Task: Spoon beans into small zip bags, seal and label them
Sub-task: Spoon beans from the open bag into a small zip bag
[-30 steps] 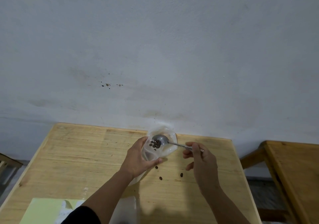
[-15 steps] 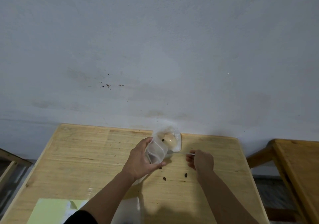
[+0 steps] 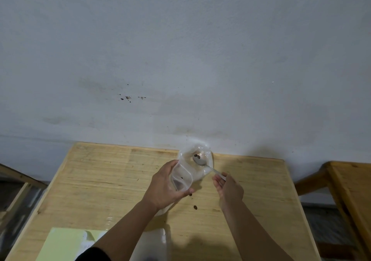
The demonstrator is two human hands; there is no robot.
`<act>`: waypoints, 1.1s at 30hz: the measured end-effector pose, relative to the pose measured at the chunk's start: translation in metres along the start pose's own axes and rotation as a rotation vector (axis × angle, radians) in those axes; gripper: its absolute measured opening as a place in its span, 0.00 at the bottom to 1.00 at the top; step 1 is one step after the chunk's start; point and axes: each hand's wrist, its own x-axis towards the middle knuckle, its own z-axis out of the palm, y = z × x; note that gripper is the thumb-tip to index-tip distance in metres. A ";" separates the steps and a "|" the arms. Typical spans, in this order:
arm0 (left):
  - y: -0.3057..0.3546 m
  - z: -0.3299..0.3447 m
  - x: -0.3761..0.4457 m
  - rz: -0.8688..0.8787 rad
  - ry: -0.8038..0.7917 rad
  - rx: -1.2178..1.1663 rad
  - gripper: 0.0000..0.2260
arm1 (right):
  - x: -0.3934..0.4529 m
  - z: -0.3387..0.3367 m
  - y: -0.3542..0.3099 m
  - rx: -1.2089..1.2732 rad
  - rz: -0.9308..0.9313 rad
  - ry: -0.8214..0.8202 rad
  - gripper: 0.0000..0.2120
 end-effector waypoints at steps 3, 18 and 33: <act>0.001 0.002 -0.001 0.005 -0.007 0.009 0.49 | -0.001 0.001 0.001 0.092 -0.001 0.001 0.10; 0.005 0.005 -0.001 0.025 0.008 0.000 0.47 | -0.013 -0.011 -0.001 -0.034 -0.035 -0.120 0.09; -0.001 0.007 -0.005 -0.021 0.023 -0.003 0.50 | -0.062 -0.041 -0.056 -0.350 -0.451 -0.275 0.13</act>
